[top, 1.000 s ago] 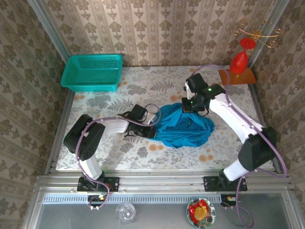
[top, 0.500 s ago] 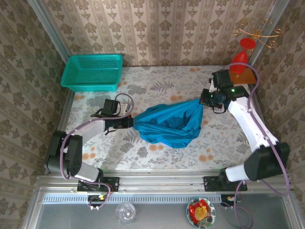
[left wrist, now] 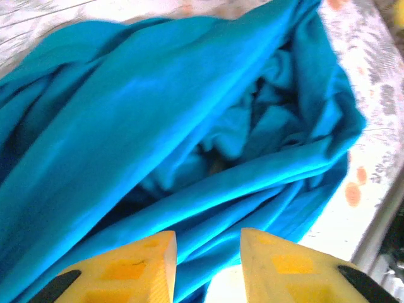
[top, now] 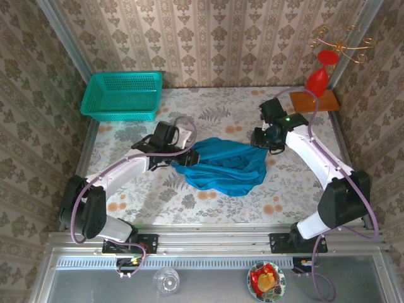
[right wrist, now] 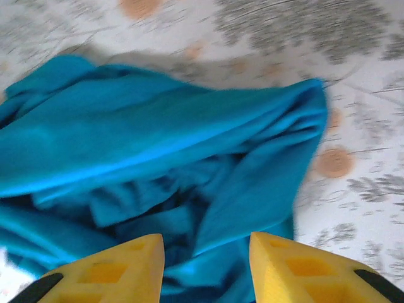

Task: Fold the inside-out t-shirt
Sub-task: Turn the T-shirt inside out at the center of the table.

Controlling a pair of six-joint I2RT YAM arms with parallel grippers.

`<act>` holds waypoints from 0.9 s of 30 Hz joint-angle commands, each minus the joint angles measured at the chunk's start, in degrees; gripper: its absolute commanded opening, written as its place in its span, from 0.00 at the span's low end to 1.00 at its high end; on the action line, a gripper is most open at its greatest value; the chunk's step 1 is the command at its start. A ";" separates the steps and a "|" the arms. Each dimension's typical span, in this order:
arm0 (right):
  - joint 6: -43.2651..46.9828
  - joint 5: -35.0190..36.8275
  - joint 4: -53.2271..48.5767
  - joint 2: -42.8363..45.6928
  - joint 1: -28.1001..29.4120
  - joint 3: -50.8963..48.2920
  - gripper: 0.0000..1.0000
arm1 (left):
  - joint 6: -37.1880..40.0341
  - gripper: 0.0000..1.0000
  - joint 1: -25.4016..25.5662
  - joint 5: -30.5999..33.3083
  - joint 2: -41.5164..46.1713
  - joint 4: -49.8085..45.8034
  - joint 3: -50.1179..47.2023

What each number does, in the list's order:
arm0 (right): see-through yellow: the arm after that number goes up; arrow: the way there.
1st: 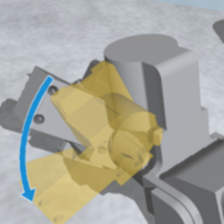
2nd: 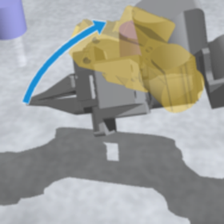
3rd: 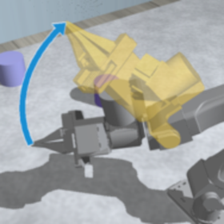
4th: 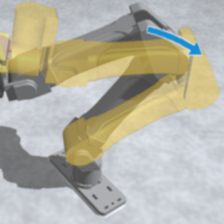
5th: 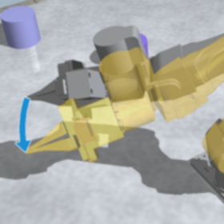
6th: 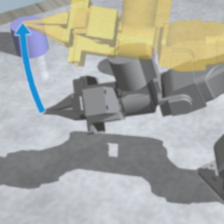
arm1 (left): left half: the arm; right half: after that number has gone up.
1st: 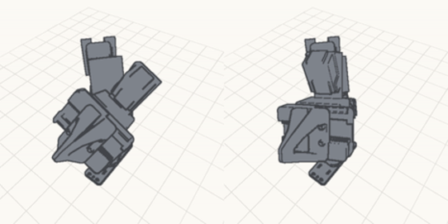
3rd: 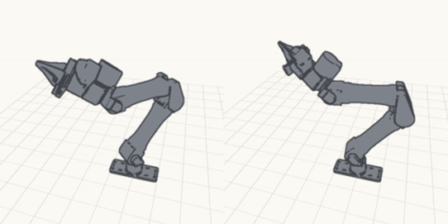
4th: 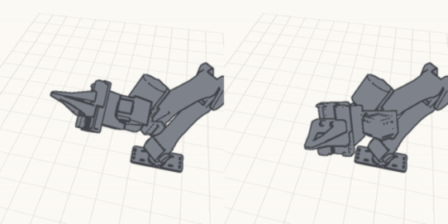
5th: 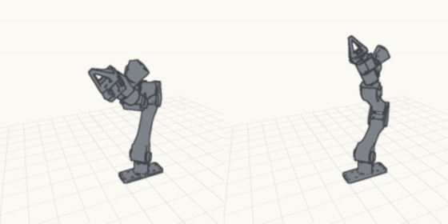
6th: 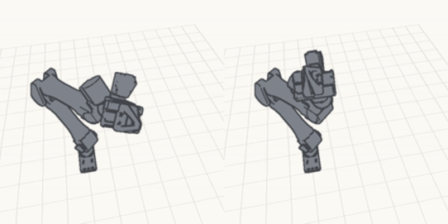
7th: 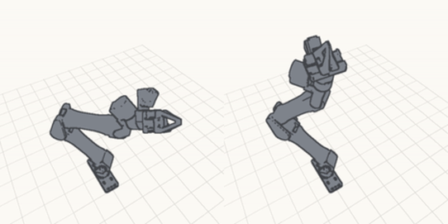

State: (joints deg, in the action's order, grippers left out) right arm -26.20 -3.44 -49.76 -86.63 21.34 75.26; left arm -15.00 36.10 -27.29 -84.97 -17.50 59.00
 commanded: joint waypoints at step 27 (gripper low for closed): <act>-6.76 -9.95 11.30 -21.26 10.38 2.47 0.13 | -5.42 0.10 3.24 -4.94 -14.23 12.83 -9.52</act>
State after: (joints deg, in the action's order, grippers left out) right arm -32.97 -12.49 -38.39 -108.86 31.07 75.00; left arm -18.96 39.35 -32.18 -100.66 -6.07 50.26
